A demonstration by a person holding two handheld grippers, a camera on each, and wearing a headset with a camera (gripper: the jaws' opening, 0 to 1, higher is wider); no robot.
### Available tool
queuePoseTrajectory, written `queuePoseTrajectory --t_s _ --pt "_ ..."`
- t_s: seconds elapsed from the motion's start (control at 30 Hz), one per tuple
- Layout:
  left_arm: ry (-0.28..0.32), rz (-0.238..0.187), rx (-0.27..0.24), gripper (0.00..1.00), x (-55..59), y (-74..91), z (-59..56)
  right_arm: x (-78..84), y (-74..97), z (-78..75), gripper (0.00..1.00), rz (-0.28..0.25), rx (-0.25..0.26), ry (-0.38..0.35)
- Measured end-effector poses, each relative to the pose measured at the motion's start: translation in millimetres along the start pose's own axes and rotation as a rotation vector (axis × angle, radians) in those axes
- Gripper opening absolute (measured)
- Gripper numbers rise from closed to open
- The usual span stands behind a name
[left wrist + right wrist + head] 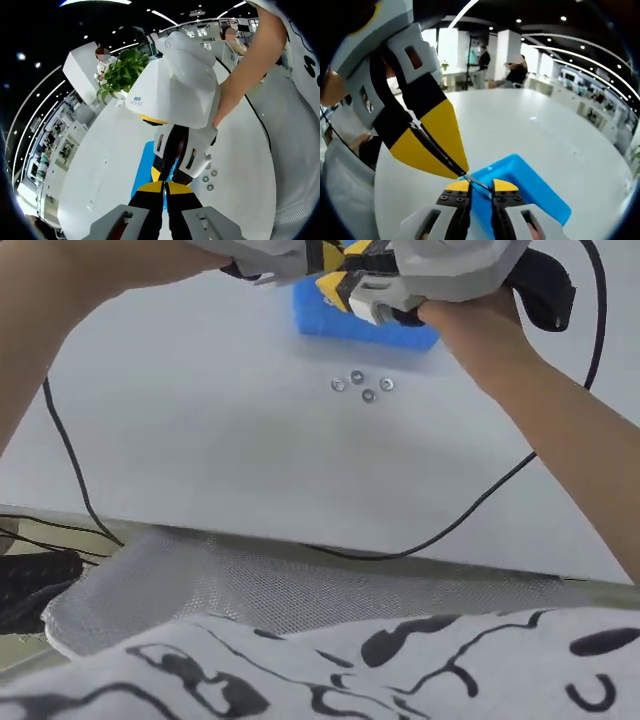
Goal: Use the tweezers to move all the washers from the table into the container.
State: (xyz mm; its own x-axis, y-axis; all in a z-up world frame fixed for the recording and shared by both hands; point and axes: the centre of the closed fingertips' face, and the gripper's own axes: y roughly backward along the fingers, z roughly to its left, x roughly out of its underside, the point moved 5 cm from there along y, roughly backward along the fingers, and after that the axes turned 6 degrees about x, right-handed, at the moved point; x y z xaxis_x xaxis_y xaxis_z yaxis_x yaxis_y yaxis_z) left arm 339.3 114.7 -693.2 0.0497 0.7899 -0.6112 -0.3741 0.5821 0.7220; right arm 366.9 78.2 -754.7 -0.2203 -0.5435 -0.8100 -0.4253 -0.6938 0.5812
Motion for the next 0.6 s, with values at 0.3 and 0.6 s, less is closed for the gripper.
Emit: queuePoseTrajectory --t_s 0.3,0.6 --pt "0.036 -0.031 -0.066 0.00 -20.4 29.5 -14.5 -17.0 36.4 14.8 0.13 -0.095 -0.024 -0.032" --pt "0.064 -0.052 -0.070 0.00 -26.7 41.5 -28.4 -16.4 47.7 28.6 0.12 -0.127 -0.034 -0.038"
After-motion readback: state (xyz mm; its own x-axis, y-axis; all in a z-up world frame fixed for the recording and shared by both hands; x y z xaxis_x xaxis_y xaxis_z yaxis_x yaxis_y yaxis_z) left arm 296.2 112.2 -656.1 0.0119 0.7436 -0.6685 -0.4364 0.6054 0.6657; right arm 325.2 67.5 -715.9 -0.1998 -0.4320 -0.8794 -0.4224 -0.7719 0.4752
